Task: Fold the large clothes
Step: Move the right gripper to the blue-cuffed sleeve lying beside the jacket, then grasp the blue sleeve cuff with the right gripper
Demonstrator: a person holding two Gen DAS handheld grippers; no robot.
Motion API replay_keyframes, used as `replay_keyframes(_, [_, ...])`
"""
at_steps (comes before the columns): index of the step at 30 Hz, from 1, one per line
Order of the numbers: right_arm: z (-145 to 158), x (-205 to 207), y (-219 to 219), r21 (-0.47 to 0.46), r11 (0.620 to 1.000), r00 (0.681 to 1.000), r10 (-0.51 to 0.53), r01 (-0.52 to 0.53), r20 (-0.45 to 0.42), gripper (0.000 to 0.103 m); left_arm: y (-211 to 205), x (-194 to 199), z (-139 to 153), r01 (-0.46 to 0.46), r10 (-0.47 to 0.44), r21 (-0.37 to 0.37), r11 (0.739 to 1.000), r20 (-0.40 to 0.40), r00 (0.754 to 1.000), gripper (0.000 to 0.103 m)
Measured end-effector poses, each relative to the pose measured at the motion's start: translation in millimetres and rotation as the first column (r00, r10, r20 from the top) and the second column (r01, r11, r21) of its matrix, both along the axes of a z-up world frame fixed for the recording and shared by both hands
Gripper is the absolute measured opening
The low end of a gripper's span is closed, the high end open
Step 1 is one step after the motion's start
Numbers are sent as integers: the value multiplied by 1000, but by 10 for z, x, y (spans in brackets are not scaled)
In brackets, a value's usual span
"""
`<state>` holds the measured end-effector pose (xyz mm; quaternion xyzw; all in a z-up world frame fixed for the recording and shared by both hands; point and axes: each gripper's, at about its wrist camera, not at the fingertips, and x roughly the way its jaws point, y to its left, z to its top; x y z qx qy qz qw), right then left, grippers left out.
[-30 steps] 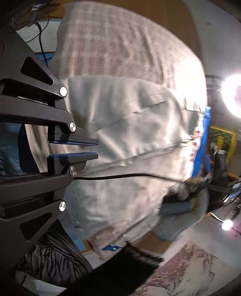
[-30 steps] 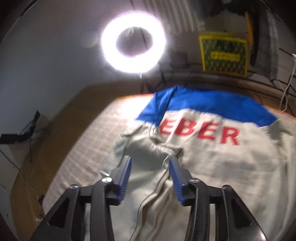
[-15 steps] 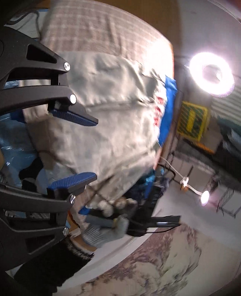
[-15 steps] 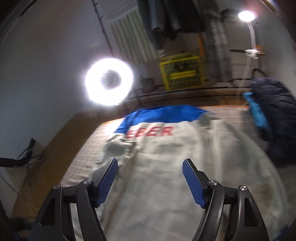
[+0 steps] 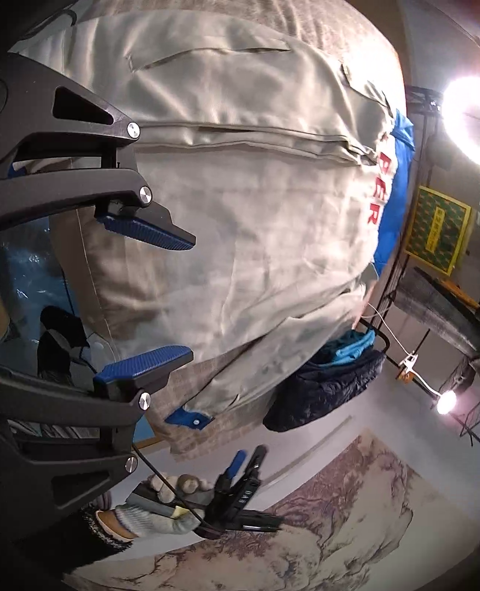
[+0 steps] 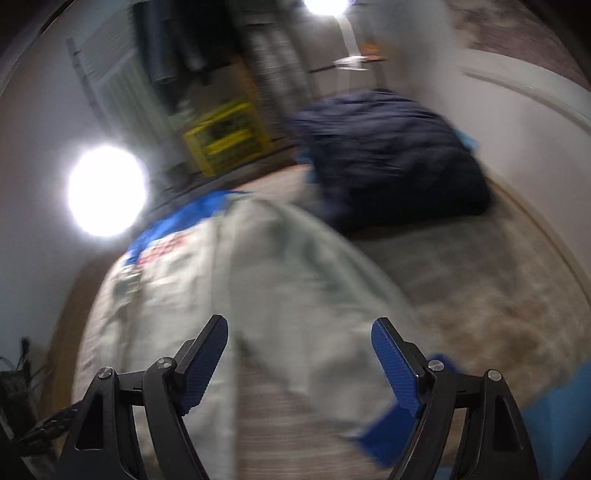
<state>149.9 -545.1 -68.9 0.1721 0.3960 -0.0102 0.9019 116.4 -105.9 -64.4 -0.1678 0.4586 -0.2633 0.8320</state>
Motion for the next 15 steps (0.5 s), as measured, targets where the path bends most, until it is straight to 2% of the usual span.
replay_keyframes(5, [-491,-128,-692,74,988,989,-128,134,-80,82,-251,38,-204,45,-44,21,999,-40,998,55])
replay_keyframes(8, [-777,-179,-959,155,972,979,-158,178,-131,82,-443,71,-295,89,-87,30,996,-57,995,55])
replay_keyframes(11, [-937,-137,-1032,205,964,979,-139,169,-152,82,-553,84,-357,113,-111,34,993,-56,992,55])
replay_keyframes(15, [-1050,-111,-995,199,965,976,-134,168,-172,82,-601,96,-412,141,-137,48,989,-62,989,55])
